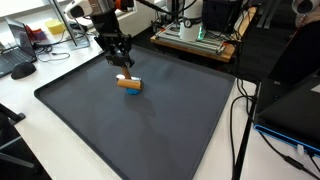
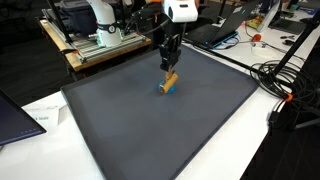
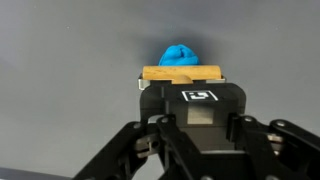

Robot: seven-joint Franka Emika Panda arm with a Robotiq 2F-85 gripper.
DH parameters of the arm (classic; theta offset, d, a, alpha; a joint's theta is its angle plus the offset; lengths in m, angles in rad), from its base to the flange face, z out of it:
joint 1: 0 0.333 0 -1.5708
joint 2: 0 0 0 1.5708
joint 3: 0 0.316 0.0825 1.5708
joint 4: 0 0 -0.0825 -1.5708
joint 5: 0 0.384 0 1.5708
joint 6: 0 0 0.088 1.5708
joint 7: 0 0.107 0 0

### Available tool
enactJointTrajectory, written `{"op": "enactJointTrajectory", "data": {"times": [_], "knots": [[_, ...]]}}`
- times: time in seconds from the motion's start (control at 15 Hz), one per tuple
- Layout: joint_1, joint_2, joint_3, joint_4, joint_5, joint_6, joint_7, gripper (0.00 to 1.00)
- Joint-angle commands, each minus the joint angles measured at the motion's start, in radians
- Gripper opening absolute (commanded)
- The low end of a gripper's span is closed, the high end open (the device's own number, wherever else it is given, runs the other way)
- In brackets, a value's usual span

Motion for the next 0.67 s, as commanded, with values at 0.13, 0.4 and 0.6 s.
{"op": "enactJointTrajectory", "data": {"times": [0.13,0.4,0.6], "knots": [[-0.009,0.011,-0.022,-0.095,-0.020,-0.008,-0.038,0.22],[-0.010,0.006,-0.024,-0.109,-0.020,-0.006,-0.048,0.22],[-0.010,0.001,-0.026,-0.119,-0.022,-0.007,-0.058,0.22]]}}
